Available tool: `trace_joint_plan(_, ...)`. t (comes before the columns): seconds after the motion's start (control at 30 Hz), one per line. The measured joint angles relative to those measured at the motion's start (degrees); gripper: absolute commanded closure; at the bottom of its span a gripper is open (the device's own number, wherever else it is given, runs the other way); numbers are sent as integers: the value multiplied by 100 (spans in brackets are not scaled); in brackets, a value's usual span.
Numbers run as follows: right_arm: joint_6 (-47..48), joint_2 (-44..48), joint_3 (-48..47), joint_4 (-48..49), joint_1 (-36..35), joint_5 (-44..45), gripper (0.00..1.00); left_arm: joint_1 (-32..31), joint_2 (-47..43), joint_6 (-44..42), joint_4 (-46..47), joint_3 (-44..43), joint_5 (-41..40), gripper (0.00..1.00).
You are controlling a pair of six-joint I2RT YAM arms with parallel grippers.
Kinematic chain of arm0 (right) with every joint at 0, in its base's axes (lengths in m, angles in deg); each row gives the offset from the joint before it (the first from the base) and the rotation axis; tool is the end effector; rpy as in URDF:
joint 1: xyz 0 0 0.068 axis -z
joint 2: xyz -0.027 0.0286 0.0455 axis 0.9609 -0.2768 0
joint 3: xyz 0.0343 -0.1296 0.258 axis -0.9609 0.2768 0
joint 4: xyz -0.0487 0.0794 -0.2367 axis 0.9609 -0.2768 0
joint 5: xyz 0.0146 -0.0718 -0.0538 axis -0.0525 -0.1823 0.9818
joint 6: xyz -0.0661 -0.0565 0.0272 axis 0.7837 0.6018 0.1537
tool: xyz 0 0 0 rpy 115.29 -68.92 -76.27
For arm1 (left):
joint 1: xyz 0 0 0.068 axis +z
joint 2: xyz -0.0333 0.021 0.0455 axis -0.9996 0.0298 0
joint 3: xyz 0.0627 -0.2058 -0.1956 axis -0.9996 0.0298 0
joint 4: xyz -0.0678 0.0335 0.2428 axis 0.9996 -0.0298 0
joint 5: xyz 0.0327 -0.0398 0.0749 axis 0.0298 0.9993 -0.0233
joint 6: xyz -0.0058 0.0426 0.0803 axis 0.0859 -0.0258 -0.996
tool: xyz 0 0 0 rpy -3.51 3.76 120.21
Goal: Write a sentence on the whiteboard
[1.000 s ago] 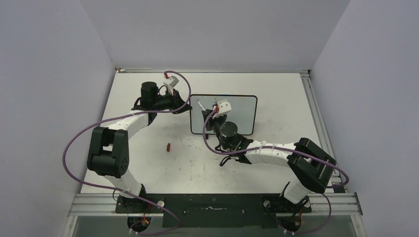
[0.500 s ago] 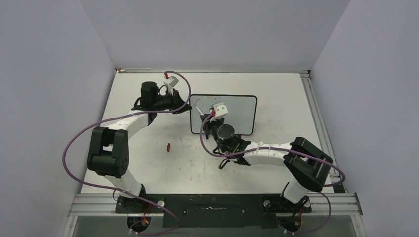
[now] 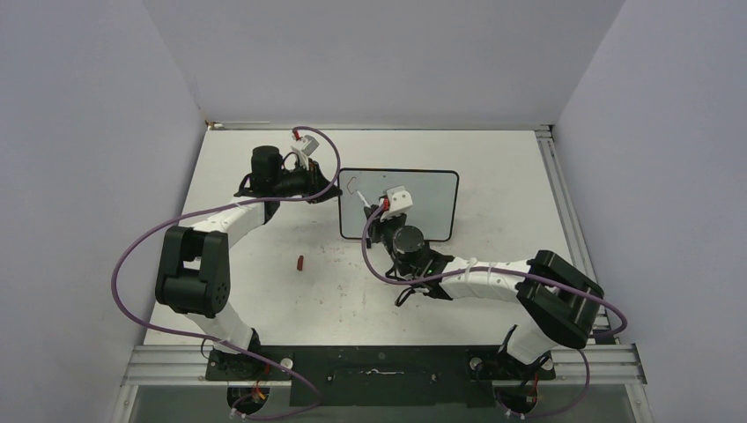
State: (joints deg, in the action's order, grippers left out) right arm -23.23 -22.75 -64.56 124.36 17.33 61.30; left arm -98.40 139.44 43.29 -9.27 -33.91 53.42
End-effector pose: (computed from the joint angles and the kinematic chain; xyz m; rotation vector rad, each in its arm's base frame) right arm 0.2307 0.2861 0.2539 -0.3128 1.6137 0.5425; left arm 0.3714 -0.1282 0.2429 0.5261 1.9551 -1.0877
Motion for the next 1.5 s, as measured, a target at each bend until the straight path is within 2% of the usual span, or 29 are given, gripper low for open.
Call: trace_joint_plan(1.5,105,57,188,-74,13,208,95,4,0,-4,0,0,-24,100)
